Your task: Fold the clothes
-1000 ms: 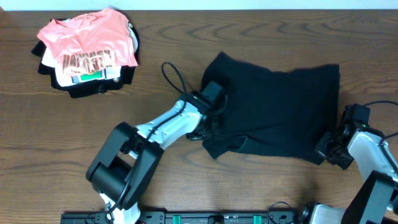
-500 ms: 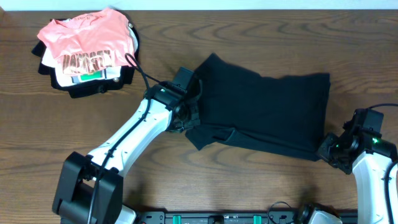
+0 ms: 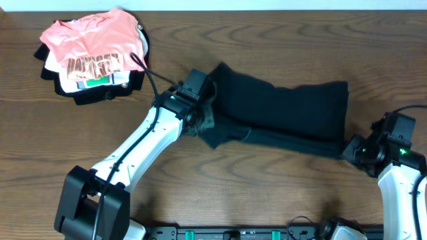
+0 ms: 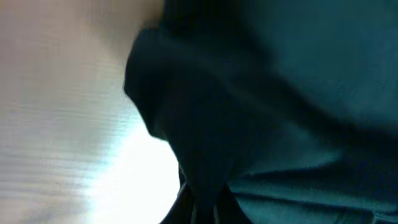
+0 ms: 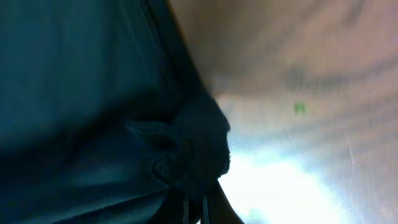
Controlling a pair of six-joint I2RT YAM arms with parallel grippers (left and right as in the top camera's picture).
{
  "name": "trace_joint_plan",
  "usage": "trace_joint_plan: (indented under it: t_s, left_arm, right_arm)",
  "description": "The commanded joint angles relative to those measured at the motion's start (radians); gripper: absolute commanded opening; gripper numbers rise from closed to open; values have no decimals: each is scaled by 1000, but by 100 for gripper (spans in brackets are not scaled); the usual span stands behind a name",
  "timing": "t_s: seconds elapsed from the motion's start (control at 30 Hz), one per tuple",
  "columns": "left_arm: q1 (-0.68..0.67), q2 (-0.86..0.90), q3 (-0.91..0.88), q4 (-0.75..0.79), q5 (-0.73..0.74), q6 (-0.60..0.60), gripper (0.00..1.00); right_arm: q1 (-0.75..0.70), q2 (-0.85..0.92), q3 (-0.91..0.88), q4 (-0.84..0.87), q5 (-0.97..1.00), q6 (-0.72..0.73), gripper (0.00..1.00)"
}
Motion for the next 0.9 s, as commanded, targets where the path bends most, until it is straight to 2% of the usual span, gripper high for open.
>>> trace_joint_plan:
  t_s: [0.0, 0.23, 0.47, 0.67, 0.7, 0.73, 0.77, 0.83, 0.87]
  left_arm:
    - [8, -19, 0, 91, -119, 18, 6]
    - [8, 24, 0, 251, -178, 44, 6]
    - [8, 118, 0, 273, -178, 44, 6]
    - [8, 148, 0, 286, -178, 48, 6]
    - [8, 148, 0, 294, -178, 56, 6]
    - [8, 148, 0, 308, -178, 71, 10]
    - [8, 148, 0, 315, -178, 76, 24]
    - [8, 148, 0, 330, -178, 78, 55]
    - [9, 148, 0, 337, -178, 78, 66]
  right_arm:
    - [-3, 6, 15, 58, 10, -11, 1]
    - [-3, 105, 15, 229, -50, -11, 1]
    - [-3, 256, 15, 310, -65, -11, 2]
    - [-3, 313, 15, 344, -64, -11, 1]
    - [-3, 313, 15, 352, -64, -11, 10]
    - [-3, 313, 15, 366, -64, -11, 41]
    - [-3, 313, 15, 376, -64, -11, 60]
    - [-3, 313, 15, 396, -64, -11, 77]
    - [-3, 312, 15, 404, -64, -11, 81]
